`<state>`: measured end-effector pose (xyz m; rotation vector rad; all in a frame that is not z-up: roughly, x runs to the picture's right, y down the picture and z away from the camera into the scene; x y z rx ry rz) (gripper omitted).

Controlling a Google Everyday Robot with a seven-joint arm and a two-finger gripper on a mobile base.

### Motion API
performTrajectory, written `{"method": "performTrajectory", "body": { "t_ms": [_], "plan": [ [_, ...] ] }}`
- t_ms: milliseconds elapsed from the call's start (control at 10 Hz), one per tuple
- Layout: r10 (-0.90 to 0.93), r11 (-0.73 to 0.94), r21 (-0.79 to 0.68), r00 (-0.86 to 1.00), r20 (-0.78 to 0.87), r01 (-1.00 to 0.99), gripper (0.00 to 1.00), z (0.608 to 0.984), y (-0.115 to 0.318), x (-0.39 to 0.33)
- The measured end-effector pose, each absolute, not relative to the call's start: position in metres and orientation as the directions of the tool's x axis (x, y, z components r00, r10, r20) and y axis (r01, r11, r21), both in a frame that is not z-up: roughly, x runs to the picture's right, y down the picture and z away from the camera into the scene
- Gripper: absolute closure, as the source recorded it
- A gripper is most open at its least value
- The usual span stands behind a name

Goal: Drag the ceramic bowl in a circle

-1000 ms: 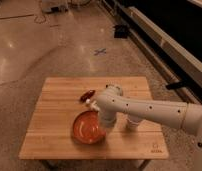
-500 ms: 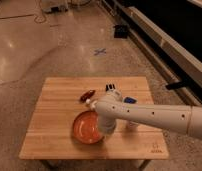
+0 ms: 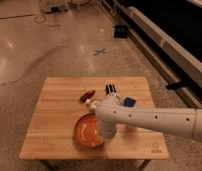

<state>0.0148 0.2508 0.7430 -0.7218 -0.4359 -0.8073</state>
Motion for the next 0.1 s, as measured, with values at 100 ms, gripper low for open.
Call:
{"method": "performTrajectory", "body": {
  "t_ms": [100],
  "plan": [
    [-0.492,0.477,-0.417,0.629,0.602,0.774,0.63,0.742,0.2514,0.0186]
  ]
}}
